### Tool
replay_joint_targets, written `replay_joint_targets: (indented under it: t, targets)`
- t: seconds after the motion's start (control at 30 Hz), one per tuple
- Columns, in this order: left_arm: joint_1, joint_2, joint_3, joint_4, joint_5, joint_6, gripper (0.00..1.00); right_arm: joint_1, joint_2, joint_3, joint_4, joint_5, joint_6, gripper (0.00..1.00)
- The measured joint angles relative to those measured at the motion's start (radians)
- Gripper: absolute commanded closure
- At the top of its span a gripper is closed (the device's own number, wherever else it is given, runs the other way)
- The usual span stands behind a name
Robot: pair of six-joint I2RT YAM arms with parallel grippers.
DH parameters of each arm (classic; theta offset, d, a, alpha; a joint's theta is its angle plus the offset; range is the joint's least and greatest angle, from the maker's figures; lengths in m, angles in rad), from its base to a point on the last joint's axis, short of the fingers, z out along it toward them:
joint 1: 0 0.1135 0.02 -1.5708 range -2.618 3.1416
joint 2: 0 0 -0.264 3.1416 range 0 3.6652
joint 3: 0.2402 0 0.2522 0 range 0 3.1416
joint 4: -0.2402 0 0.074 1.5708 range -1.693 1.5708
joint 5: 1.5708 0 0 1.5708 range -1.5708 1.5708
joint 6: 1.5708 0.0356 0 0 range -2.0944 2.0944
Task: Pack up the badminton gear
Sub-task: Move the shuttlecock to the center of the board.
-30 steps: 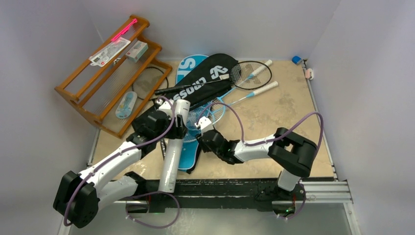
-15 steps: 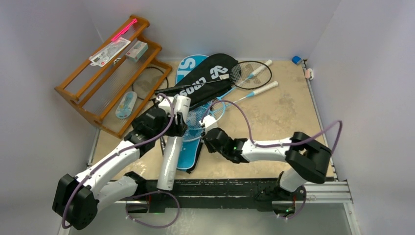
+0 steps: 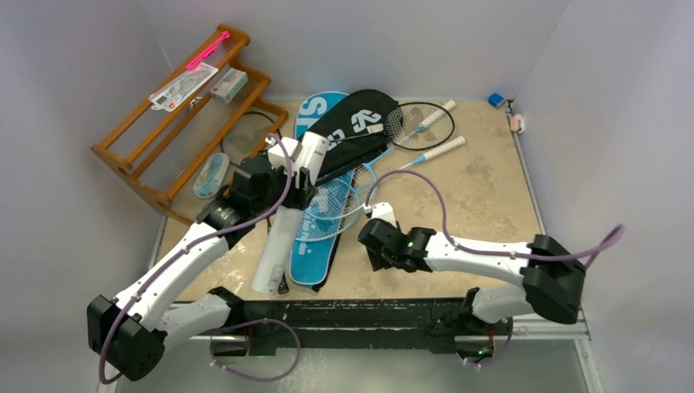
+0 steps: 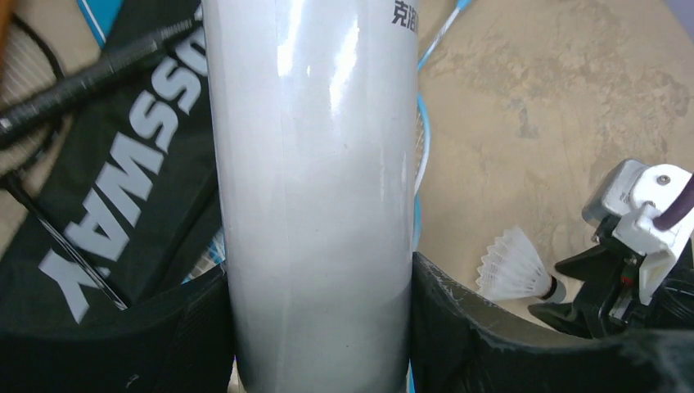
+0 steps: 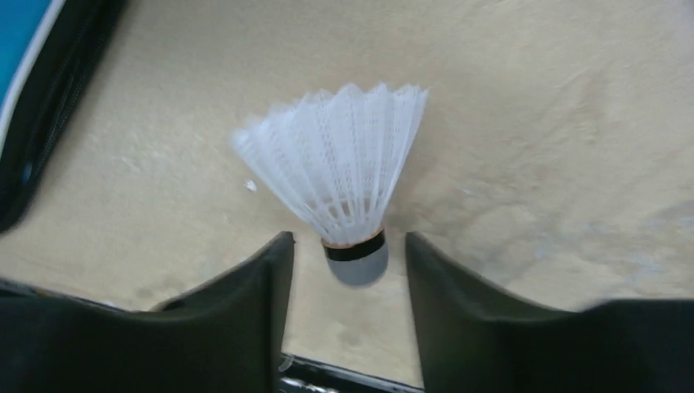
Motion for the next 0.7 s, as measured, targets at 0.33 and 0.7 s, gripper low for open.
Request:
replay_joint_targets:
  t: [0.33, 0.7]
  targets:
    - [0.0, -0.035, 0.077, -0.004, 0.018, 0.131, 0.41, -0.05, -0.24, -0.003, -0.099, -0.025, 0.022, 0.05]
    - [0.0, -0.049, 0.07, -0.004, 0.087, 0.189, 0.41, -0.124, -0.094, 0.085, -0.129, -0.164, -0.16, 0.03]
